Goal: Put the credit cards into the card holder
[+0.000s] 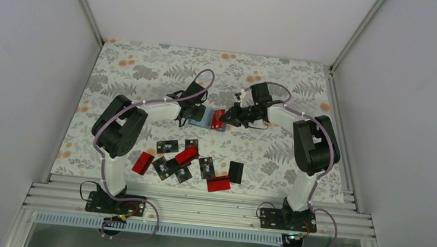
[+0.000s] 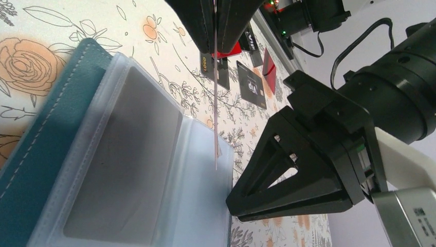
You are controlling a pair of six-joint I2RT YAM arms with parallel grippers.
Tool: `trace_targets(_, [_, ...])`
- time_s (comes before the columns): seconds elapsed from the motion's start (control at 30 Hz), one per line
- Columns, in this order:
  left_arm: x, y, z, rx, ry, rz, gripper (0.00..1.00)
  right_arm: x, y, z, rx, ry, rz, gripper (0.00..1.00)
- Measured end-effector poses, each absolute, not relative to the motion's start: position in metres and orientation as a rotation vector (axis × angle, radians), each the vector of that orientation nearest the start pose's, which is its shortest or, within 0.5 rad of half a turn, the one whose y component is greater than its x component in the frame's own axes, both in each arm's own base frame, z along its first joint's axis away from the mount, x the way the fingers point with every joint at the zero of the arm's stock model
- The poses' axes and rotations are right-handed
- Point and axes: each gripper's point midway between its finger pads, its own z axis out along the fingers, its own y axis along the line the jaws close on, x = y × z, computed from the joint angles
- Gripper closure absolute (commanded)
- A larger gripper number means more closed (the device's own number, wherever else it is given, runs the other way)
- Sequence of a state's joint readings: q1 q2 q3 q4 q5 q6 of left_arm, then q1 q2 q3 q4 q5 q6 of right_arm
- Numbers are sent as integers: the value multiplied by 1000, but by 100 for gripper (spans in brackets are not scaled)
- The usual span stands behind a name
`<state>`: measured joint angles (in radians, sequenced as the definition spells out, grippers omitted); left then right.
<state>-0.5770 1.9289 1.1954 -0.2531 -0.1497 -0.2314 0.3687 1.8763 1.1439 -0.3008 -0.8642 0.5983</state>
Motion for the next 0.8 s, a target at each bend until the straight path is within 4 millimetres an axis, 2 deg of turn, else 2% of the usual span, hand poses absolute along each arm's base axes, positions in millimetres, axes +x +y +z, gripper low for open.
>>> trace_targets(0.17, [396,-239,39,390,2521,-114,97,339,273,84,-41,2741,1449,96])
trace_targets(0.4, [376,-246,58,401,2505,-150,98,338,274,79,-75,2768,1436,96])
trace_targets(0.8, [376,-233,58,368,2493,-63,97,368,279,67,-154,2763,1339,96])
